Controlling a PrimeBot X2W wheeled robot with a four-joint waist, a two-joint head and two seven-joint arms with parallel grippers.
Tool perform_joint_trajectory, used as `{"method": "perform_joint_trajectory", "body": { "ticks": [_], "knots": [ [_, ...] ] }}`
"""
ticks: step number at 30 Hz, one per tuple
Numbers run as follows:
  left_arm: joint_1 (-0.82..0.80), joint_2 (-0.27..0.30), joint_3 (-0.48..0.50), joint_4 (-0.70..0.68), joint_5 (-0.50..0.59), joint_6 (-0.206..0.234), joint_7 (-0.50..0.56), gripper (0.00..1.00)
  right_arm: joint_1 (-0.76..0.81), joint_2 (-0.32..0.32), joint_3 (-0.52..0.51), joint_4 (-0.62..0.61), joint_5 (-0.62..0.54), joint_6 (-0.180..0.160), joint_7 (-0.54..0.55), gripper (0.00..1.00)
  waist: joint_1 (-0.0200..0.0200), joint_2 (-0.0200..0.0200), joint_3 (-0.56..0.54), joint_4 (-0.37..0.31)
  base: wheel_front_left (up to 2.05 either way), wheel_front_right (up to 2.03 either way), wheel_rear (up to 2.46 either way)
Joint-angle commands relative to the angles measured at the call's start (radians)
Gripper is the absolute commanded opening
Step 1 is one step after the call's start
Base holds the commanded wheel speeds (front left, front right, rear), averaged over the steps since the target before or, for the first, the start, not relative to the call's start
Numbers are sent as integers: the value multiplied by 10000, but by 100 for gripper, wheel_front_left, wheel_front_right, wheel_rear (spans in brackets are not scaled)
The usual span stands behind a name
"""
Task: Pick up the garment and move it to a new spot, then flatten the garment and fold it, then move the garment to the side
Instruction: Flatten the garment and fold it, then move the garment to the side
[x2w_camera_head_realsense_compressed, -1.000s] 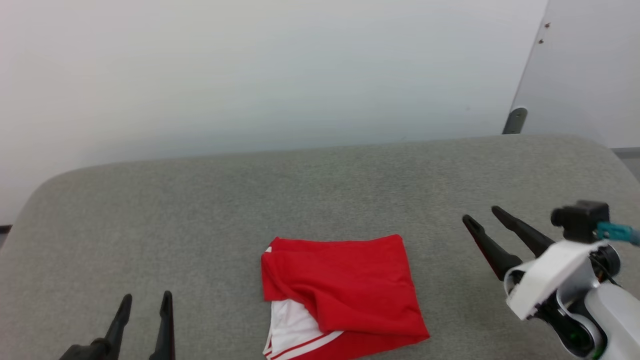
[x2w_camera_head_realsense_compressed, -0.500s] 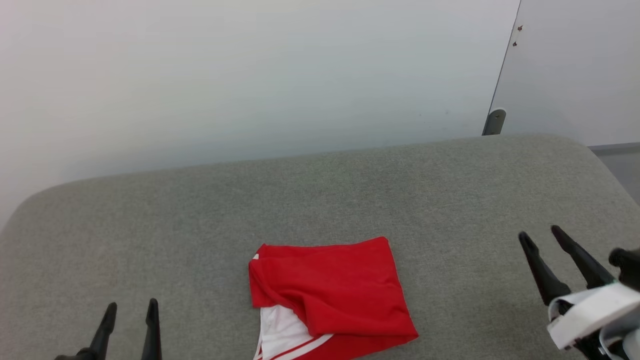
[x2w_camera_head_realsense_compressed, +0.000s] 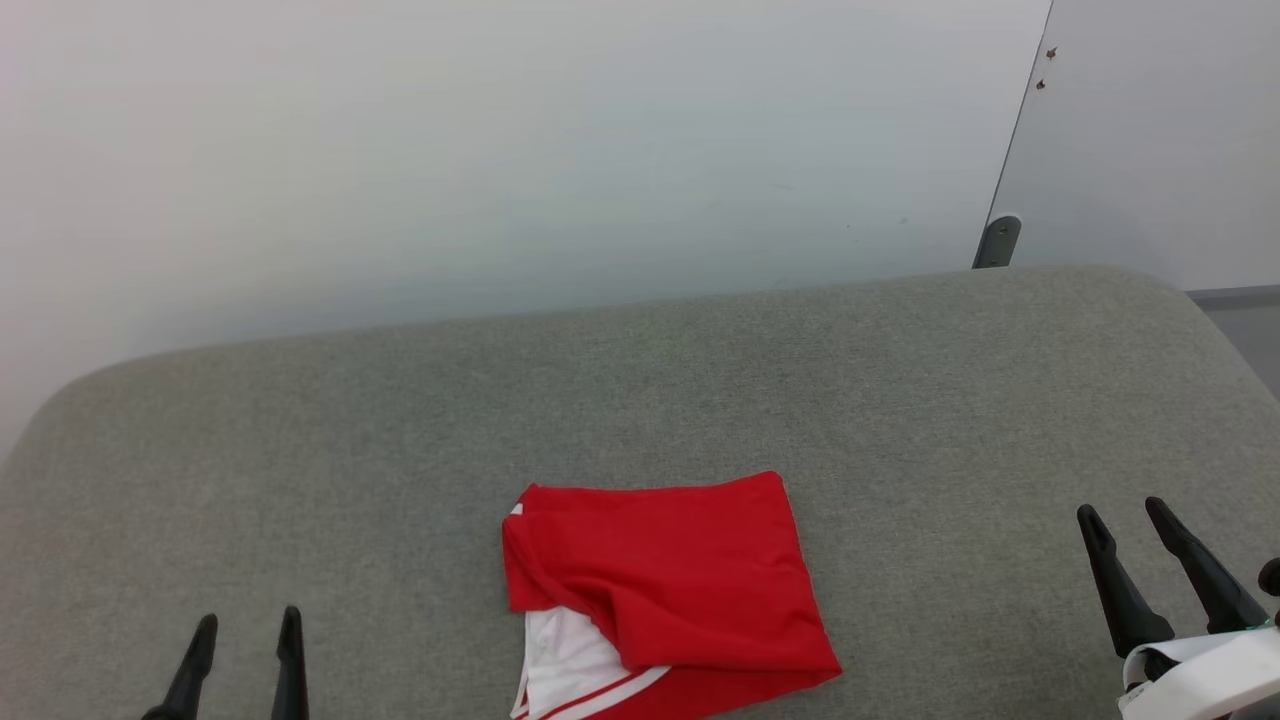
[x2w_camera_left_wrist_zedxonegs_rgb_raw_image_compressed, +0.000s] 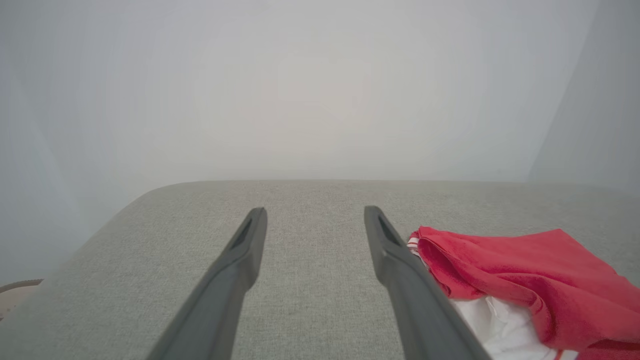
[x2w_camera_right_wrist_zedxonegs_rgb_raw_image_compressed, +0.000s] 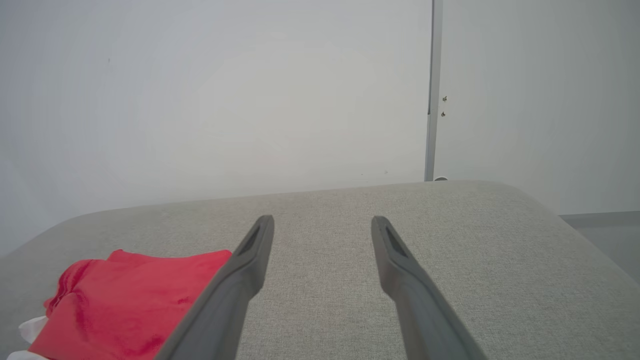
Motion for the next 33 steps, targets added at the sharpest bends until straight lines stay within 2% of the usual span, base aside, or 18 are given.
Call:
{"method": "perform_joint_trajectory", "body": {
  "ticks": [1, 20, 24, 33],
  "knots": [
    [14, -5, 22, 36, 88, -75, 1, 100, 113, 51, -78, -79, -199, -8, 38, 100, 0, -1, 7, -9, 0, 0, 0],
    [-108, -35, 18, 318, 181, -339, 2, 100, 270, 390, -404, -442, -548, -8, 451, 100, 0, -1, 18, 161, 0, 0, 0],
    [-245, 68, -121, 368, 101, -435, 71, 100, 129, 376, -321, -469, -569, -8, 593, 100, 0, -1, 72, 475, 0, 0, 0],
    [-373, 208, -306, 223, 95, -379, 388, 100, -420, 331, 71, -211, -414, -8, 1474, 100, 0, -1, 329, 1829, 0, 0, 0]
  ]
}}
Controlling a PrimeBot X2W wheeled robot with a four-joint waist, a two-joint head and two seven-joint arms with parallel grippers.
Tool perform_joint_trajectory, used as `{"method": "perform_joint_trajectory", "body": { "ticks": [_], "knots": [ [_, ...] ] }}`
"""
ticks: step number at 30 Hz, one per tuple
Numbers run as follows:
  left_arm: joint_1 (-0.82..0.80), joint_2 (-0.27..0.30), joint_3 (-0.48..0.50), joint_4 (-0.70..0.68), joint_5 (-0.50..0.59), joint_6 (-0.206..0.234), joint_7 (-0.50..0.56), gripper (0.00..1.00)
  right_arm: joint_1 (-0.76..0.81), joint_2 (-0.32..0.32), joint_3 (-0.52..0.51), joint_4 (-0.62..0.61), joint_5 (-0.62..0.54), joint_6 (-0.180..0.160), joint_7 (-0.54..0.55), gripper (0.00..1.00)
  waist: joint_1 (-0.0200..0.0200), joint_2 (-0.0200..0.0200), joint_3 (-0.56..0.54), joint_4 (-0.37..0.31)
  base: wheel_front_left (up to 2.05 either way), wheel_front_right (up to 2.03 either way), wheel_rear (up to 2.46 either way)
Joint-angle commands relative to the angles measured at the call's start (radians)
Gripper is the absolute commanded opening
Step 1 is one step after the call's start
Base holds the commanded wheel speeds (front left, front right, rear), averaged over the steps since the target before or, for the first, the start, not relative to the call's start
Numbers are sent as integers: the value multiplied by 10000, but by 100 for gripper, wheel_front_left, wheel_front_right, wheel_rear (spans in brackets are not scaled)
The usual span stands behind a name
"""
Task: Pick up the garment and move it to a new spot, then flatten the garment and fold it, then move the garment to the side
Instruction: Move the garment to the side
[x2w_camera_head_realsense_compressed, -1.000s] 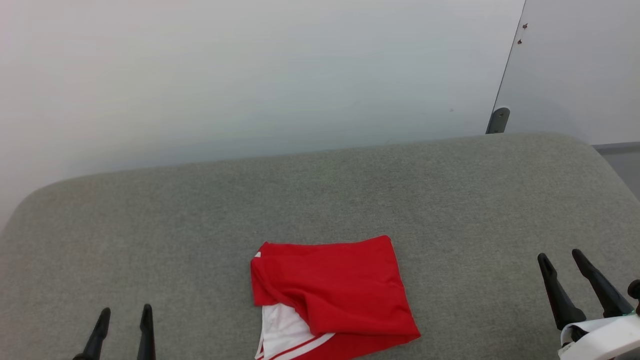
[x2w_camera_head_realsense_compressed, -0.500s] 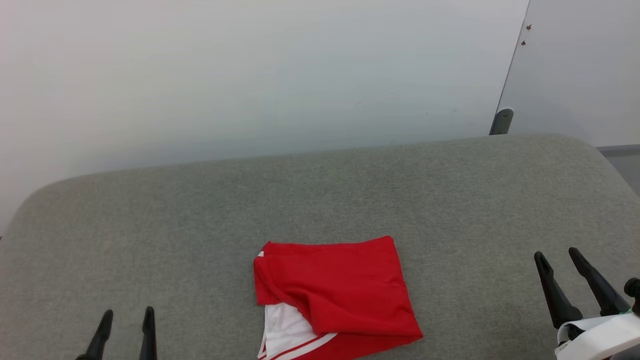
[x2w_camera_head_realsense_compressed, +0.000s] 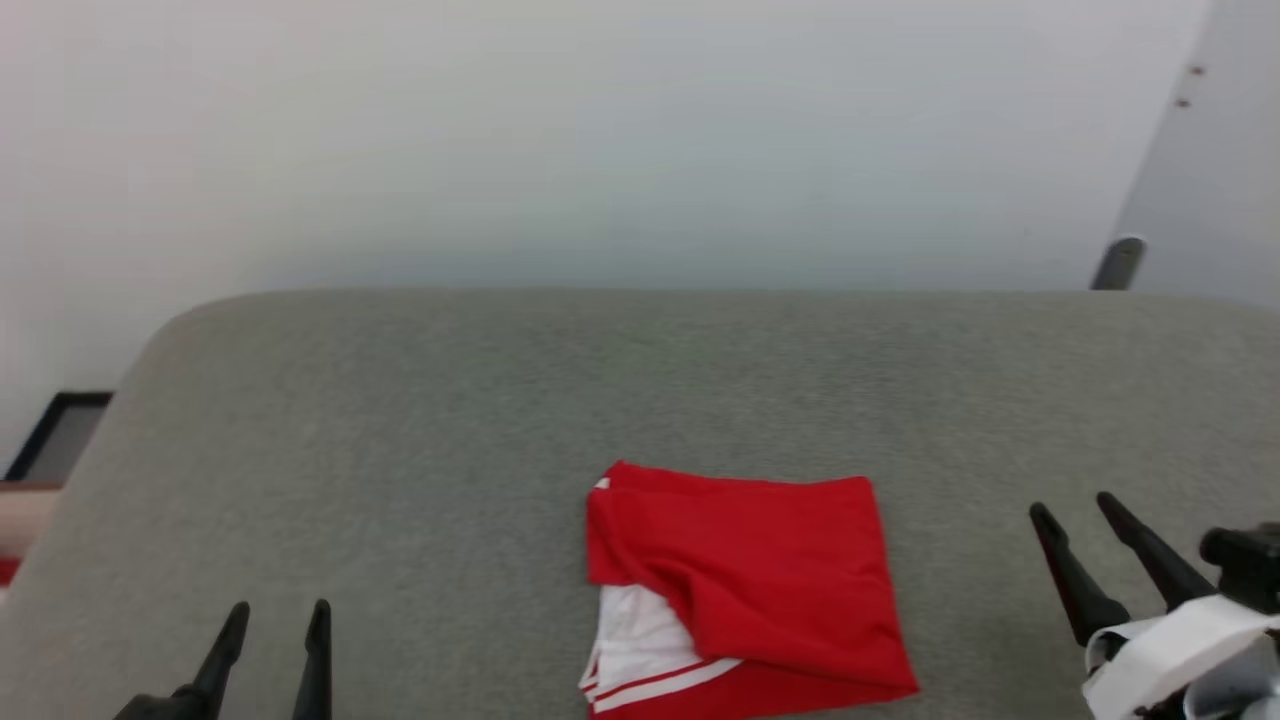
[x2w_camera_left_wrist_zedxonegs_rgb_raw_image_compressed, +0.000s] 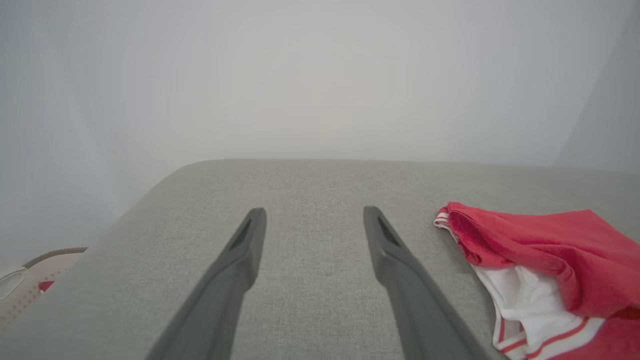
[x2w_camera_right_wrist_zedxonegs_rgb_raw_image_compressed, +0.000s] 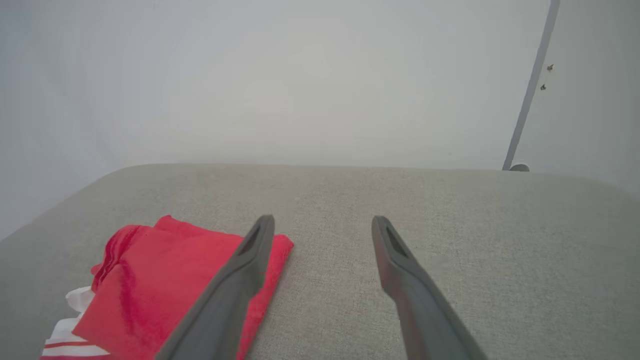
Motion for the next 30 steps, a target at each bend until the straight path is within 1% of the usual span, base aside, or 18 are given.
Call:
{"method": "perform_joint_trajectory", "body": {
  "ticks": [1, 7, 10, 14, 16, 22, 30],
  "knots": [
    [-75, 50, -12, -13, 6, -7, 17, 100, -149, 8, 81, 40, 52, -8, 71, 100, 0, 0, 194, 668, 0, 0, 0],
    [-94, -7, -269, -29, -8, -41, 130, 100, -643, 31, 701, 605, 390, -8, 965, 100, 0, 0, 366, 1515, 0, 0, 0],
    [-151, -53, -409, -12, -17, -42, 147, 100, -888, -40, 1005, 949, 470, -8, 1598, 100, 0, 0, 471, 1825, 0, 0, 0],
    [-275, -122, -561, 57, -63, -69, 116, 100, -1152, -183, 1347, 1428, 609, -8, 2701, 100, 0, 0, 667, 2129, 0, 0, 0],
    [-361, -166, -648, 119, -97, -98, 91, 100, -1276, -198, 1349, 1635, 718, -8, 3197, 100, 0, 0, 763, 2247, 0, 0, 0],
    [-601, -329, -860, 401, -142, -140, -79, 100, -1594, -271, 1294, 2072, 503, -8, 4469, 100, 0, 0, 1127, 2465, 0, 0, 0],
    [-918, -478, -993, 706, -210, -186, -263, 100, -1722, 130, 854, 2459, 555, -8, 6051, 100, 0, 0, 1559, 2606, 0, 0, 0]
  ]
}}
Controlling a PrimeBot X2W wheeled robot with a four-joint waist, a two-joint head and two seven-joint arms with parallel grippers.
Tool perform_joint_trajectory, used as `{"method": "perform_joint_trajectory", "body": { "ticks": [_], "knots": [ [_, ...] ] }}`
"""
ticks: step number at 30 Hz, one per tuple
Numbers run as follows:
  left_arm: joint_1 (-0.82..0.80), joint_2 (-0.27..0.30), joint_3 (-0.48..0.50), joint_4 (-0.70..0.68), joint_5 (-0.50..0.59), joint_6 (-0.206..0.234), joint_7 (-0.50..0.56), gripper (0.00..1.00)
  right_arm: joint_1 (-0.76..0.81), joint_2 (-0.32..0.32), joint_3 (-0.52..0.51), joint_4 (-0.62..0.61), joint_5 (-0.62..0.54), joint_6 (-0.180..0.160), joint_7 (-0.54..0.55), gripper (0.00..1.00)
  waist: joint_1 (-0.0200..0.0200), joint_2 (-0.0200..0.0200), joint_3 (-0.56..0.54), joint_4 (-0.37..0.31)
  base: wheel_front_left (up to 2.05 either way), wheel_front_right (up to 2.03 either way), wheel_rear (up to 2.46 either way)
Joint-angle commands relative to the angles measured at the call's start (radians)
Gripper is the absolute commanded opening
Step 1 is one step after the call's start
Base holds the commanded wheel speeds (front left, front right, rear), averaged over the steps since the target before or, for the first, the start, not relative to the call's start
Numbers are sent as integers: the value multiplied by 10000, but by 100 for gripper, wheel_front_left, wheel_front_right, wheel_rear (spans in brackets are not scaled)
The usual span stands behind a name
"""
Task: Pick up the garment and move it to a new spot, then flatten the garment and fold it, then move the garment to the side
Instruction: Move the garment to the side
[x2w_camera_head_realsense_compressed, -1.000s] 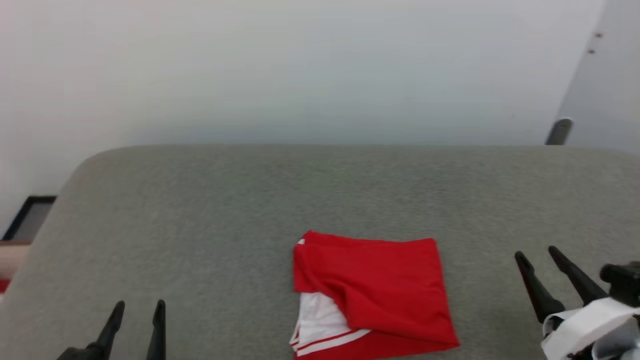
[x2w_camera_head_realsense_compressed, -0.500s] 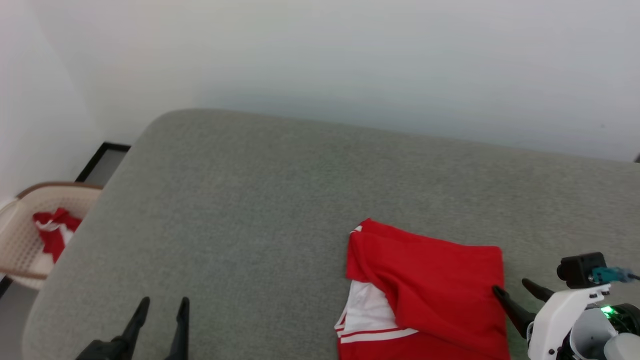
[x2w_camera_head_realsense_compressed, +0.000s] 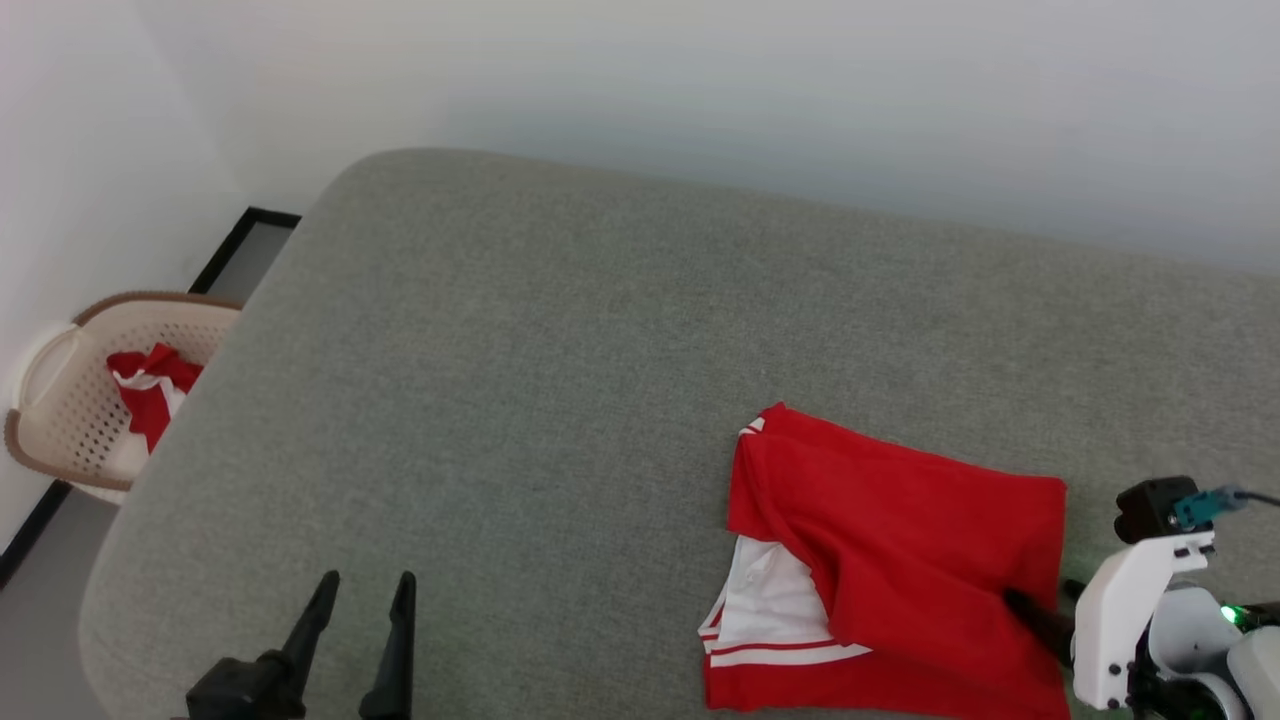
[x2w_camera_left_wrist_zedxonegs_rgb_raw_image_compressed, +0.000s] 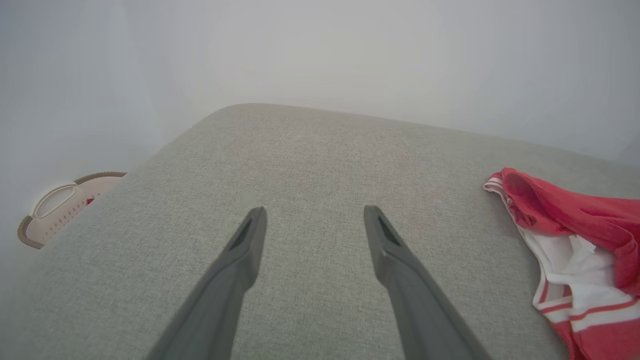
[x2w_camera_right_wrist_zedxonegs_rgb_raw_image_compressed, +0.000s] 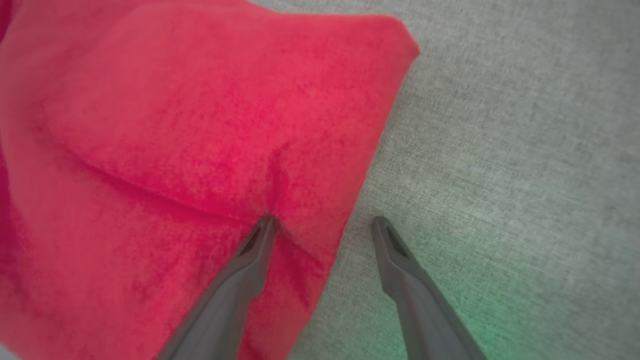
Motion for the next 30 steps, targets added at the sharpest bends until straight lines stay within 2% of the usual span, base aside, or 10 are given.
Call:
{"method": "perform_joint_trajectory", "body": {
  "ticks": [1, 2, 3, 4, 5, 11, 15, 22, 30],
  "knots": [
    [-98, -12, 3, 35, -14, -48, -61, 100, 89, 189, 44, 188, 55, -8, 272, 100, 0, 0, 131, 76, 0, 0, 0],
    [-130, -17, -4, 69, -26, -58, -83, 100, 74, 275, 52, 245, 85, -6, 473, 100, 0, 0, 160, 85, 0, 0, 0],
    [-162, -18, -6, 98, -38, -68, -98, 100, 47, 364, 137, 237, 122, -6, 623, 82, 0, 0, 187, 94, 0, 0, 0],
    [-195, -17, -4, 125, -51, -78, -101, 100, 21, 408, 217, 220, 154, -2, 738, 15, 0, 0, 209, 100, 0, 0, 0],
    [-231, -26, -10, 159, -57, -68, -110, 100, -2, 414, 349, 186, 173, 1, 879, 0, 0, 0, 227, 106, 0, 0, 0],
    [-327, 20, 6, 259, -28, -88, -168, 100, -444, 114, 642, -303, 256, 12, 1115, 0, 0, 0, 216, 20, 0, 0, 0],
    [-341, 78, 60, 160, 19, -48, -187, 100, -691, -342, 717, -910, 212, 9, 1139, 0, 0, 0, 184, -181, 0, 0, 0],
    [-409, 210, 86, -67, 74, -40, -192, 100, -911, -1242, 618, -2049, 206, -5, 1159, 0, 0, 0, 243, -849, 0, 0, 0],
    [-910, 295, -149, -135, 180, -126, -198, 100, -1508, -2278, 374, -2709, -245, -5, 1097, 0, 0, 0, 510, -1692, 0, 0, 0]
  ]
}}
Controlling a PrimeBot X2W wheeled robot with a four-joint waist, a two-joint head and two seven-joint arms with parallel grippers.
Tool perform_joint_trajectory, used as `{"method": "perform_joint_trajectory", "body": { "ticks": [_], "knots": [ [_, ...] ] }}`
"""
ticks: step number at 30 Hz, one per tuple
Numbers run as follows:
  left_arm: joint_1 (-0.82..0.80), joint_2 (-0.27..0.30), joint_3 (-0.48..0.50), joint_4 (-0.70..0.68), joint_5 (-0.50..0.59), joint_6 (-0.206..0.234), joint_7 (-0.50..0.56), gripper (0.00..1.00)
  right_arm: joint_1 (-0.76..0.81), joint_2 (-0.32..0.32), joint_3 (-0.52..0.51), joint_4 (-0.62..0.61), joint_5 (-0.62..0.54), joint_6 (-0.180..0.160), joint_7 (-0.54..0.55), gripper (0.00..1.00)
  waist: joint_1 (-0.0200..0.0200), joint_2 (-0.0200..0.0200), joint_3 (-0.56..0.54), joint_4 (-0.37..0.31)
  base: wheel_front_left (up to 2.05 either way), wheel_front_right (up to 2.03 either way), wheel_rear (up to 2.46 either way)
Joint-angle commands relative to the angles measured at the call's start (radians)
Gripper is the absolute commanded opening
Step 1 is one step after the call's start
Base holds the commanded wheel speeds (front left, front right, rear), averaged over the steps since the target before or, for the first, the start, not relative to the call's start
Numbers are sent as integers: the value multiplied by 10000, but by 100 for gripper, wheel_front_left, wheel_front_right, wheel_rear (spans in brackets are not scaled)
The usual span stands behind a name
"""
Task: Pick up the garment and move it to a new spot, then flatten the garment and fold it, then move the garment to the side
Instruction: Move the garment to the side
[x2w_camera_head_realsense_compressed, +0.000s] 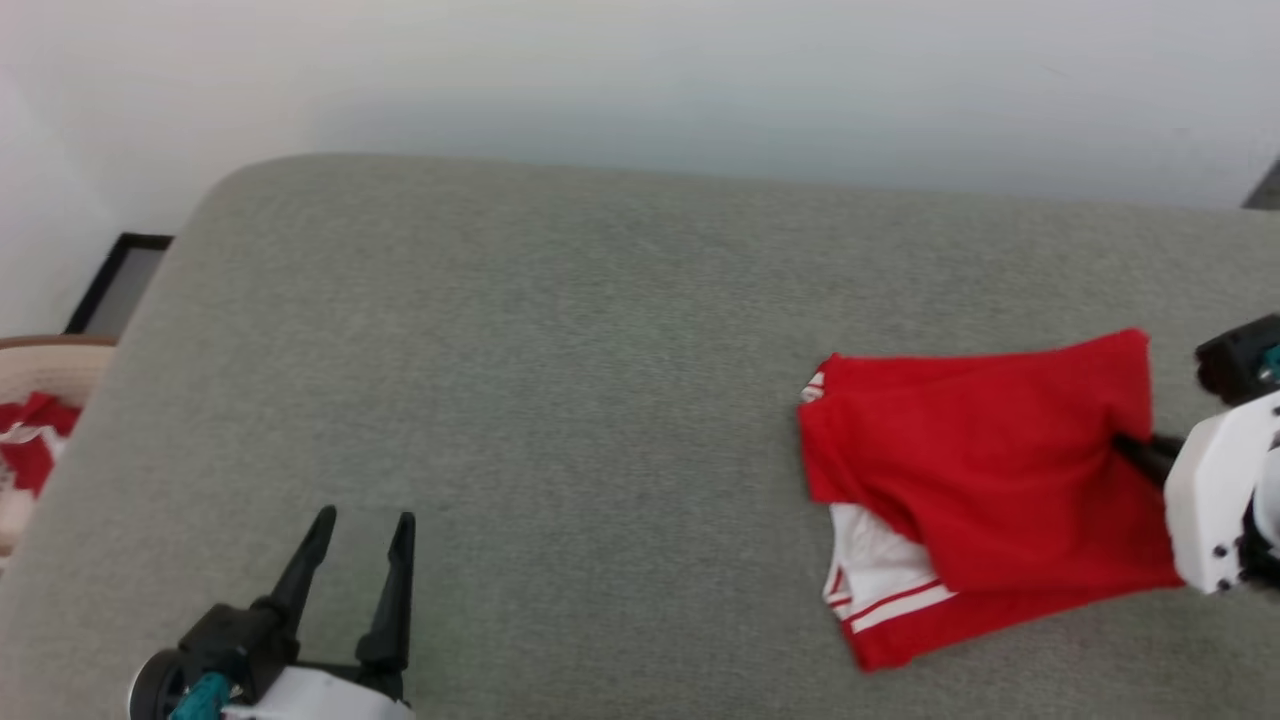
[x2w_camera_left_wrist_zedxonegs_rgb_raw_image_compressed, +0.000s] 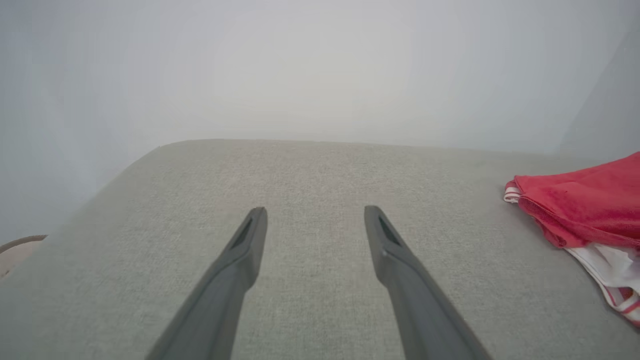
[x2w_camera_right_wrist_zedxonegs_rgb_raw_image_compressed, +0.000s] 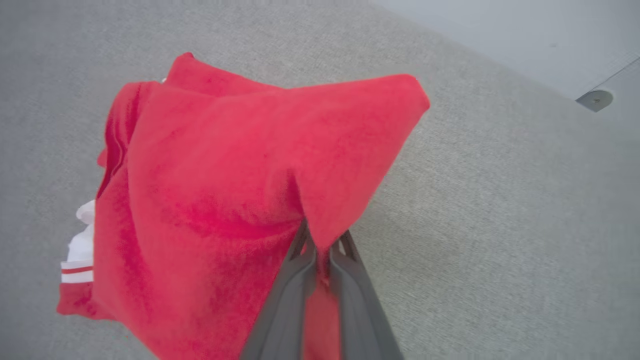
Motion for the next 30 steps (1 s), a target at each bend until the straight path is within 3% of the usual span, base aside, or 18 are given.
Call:
{"method": "perform_joint_trajectory", "body": {
  "ticks": [1, 2, 3, 12, 19, 30],
  "knots": [
    [-213, 31, -55, -23, 57, -58, -33, 100, -214, -171, -102, -74, -149, -1, -66, 0, 0, 0, 223, -428, 0, 0, 0],
    [-298, 33, -99, -24, 66, -75, -34, 100, -300, -289, -112, -98, -164, -1, -63, 0, 0, 0, 280, -526, 0, 0, 0],
    [-730, 44, -232, -60, 141, -111, -25, 100, -831, -908, -46, -89, -273, -1, -247, 0, 0, 0, 611, -994, 0, 0, 0],
    [-1321, 103, -308, -144, 245, -171, -21, 100, -1957, -1880, 511, 264, -295, -1, -674, 0, 0, 0, 1336, -1834, 0, 0, 0],
    [-1928, 199, -484, -173, 329, -220, -22, 100, -3100, -2830, 1261, 1046, -441, -4, -1693, 0, 0, 0, 2106, -2324, 0, 0, 0],
    [-2723, 529, -800, -350, 456, -239, -23, 100, -4625, -3391, 2049, 2638, -1413, -6, -3297, 0, 0, 0, 3292, -2874, 0, 0, 0]
  ]
}}
